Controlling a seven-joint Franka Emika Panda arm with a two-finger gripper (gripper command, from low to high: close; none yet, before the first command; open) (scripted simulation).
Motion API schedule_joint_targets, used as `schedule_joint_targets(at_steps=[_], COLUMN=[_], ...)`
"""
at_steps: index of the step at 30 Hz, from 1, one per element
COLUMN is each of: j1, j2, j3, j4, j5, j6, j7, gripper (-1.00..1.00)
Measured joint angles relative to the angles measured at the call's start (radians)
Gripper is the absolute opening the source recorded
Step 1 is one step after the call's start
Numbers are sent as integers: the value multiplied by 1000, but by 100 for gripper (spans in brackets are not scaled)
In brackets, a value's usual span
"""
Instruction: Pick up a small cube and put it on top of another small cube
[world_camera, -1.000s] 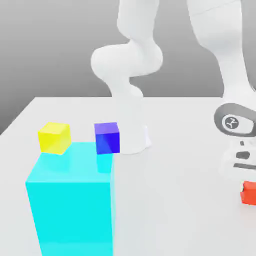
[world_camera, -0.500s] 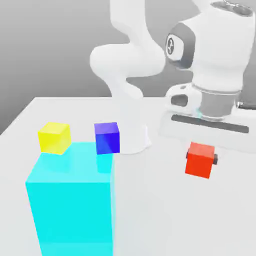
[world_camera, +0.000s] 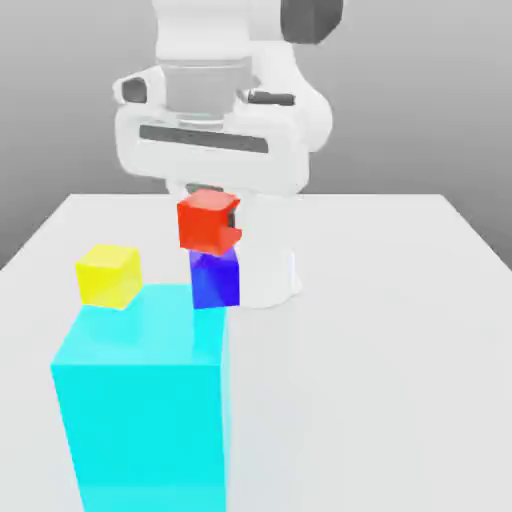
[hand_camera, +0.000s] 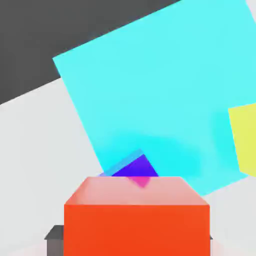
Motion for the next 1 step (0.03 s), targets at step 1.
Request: schedule_joint_targets(at_steps=[1], j1=[0], j2=[0], j3=[0], j4=[0], j5=[0], j6=[0], j7=[0], gripper=[100])
